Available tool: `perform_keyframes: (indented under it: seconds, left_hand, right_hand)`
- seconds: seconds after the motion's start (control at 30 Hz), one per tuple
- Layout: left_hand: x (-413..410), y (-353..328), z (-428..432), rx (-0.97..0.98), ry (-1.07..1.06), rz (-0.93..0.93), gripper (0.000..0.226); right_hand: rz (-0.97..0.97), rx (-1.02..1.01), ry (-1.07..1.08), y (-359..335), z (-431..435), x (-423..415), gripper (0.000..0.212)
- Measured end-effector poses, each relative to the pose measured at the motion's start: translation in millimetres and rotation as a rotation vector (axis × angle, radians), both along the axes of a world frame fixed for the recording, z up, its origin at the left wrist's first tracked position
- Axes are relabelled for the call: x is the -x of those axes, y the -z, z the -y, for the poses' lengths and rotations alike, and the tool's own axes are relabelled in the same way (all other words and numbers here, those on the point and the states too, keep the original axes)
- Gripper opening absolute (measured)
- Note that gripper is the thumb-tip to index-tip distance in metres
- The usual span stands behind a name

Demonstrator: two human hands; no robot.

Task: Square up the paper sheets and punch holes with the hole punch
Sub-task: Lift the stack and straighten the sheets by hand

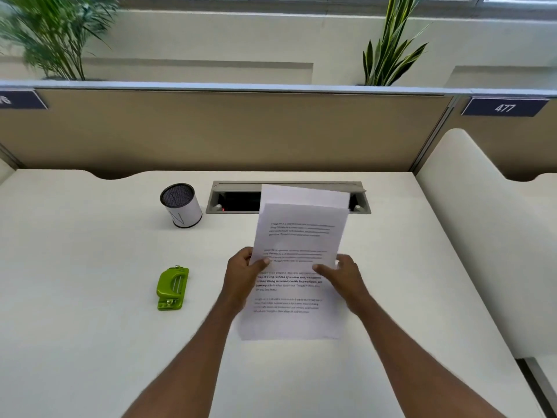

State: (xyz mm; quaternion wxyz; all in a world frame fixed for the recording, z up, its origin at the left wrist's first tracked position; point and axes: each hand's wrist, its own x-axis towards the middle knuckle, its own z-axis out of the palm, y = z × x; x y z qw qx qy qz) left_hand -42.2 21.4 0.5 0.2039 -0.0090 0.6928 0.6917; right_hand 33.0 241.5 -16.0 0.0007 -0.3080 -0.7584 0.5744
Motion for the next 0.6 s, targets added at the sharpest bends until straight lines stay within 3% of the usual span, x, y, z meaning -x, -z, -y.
perform_keyframes:
  seconds: [0.1, 0.2, 0.4, 0.6]
  left_hand:
    - [11.1, -26.2, 3.2, -0.116, 0.052, -0.022, 0.034]
    - [21.2, -58.5, -1.1, -0.163, -0.005, -0.129, 0.027]
    - [25.5, -119.8, -24.4, -0.148, -0.184, -0.424, 0.008]
    - [11.2, -108.3, -28.8, -0.112, -0.235, -0.542, 0.021]
  right_hand:
    - [-0.27, 0.336, -0.187, -31.0, -18.7, 3.9, 0.041]
    - [-0.367, 0.375, -0.165, -68.3, -24.4, 17.3, 0.033]
    - [-0.659, 0.213, -0.015, -130.5, -1.9, 32.9, 0.013]
    - [-0.717, 0.027, 0.081, -120.0, 24.8, 22.0, 0.013]
